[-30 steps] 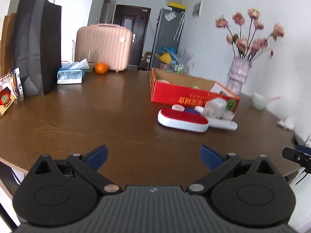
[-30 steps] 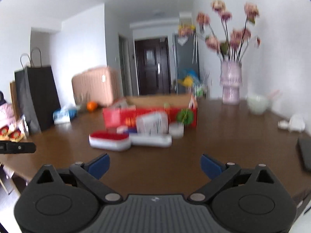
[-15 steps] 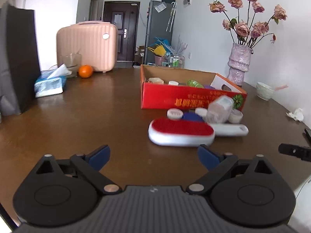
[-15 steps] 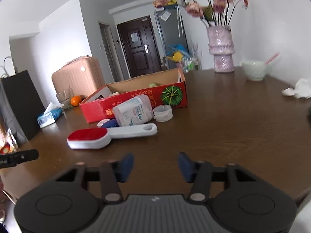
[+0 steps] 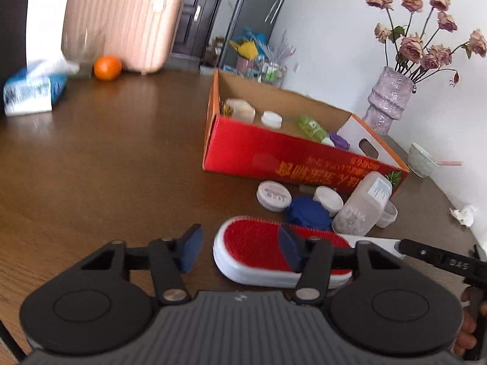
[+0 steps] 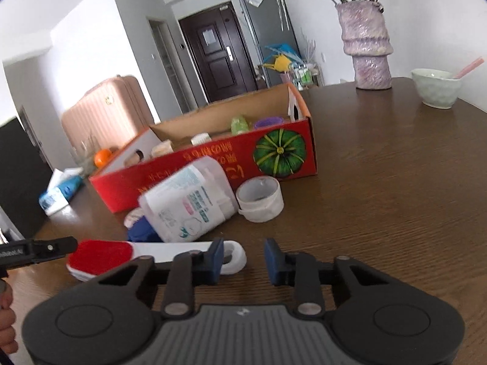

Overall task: Organize rigid objects
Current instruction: 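Grasp the red-and-white lint brush with both tools, then lower the lint brush into the red box and open both tools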

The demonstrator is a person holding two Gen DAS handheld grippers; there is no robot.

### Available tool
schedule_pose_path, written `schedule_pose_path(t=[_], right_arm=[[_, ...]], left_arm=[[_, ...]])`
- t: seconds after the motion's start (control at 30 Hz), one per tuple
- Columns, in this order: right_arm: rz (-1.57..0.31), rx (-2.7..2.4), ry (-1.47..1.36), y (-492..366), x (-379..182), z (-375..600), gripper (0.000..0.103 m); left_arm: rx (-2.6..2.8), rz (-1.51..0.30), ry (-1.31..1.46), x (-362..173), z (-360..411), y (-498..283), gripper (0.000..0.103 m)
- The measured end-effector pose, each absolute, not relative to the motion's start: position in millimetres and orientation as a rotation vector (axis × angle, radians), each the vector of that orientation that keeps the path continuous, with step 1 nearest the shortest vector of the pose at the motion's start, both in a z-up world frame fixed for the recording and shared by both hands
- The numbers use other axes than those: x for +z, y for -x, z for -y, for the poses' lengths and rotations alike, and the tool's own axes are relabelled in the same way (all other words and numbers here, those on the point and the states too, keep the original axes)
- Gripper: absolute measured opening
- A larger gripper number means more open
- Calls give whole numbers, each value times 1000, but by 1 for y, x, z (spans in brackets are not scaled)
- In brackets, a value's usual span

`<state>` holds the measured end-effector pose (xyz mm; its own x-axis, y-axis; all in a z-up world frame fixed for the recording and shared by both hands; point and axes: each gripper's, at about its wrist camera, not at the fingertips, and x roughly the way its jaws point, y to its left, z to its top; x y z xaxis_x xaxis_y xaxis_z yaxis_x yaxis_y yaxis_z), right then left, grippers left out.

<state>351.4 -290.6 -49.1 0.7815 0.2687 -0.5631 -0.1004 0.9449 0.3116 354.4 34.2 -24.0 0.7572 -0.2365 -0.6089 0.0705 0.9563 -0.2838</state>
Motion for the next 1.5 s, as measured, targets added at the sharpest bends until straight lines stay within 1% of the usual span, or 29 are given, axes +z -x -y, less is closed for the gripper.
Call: schedule_pose_path(t=[0.03, 0.1, 0.17, 0.3, 0.33, 0.37, 0.47, 0.63, 0.8, 1.0, 1.13, 1.27, 1.37, 1.5], right_arm=[[-654, 202, -276, -354, -52, 290, 21], [-672, 210, -297, -357, -57, 292, 19], [-672, 210, -294, -358, -57, 291, 19], [-672, 219, -289, -360, -58, 291, 17], [-675, 221, -298, -360, -58, 292, 11], [-679, 225, -306, -360, -57, 292, 11], [-667, 196, -264, -340, -53, 289, 11], [-636, 153, -298, -288, -45, 299, 11], [-587, 113, -314, -245, -33, 308, 11], [-503, 81, -301, -210, -12, 315, 11], [-482, 74, -308, -205, -6, 321, 11], [-476, 77, -313, -213, -3, 324, 11], [-455, 94, -297, -243, 10, 324, 11], [-407, 122, -286, -305, 38, 323, 11]], left_arm=[[-182, -697, 272, -27, -36, -355, 50], [-195, -693, 306, -29, -40, -354, 49], [-214, -697, 329, -30, -43, -354, 46], [-212, -690, 323, -28, -40, -347, 45], [-206, -688, 316, -26, -37, -342, 43], [-199, -689, 308, -23, -35, -337, 41], [-204, -693, 309, -19, -31, -316, 41], [-242, -694, 305, -18, -21, -270, 41], [-271, -637, 282, -1, -10, -232, 40], [-291, -591, 271, 14, 2, -215, 40], [-300, -580, 272, 18, 4, -215, 40], [-296, -550, 241, 28, 7, -234, 40], [-287, -485, 210, 45, 10, -264, 40], [-271, -402, 168, 75, 12, -318, 40]])
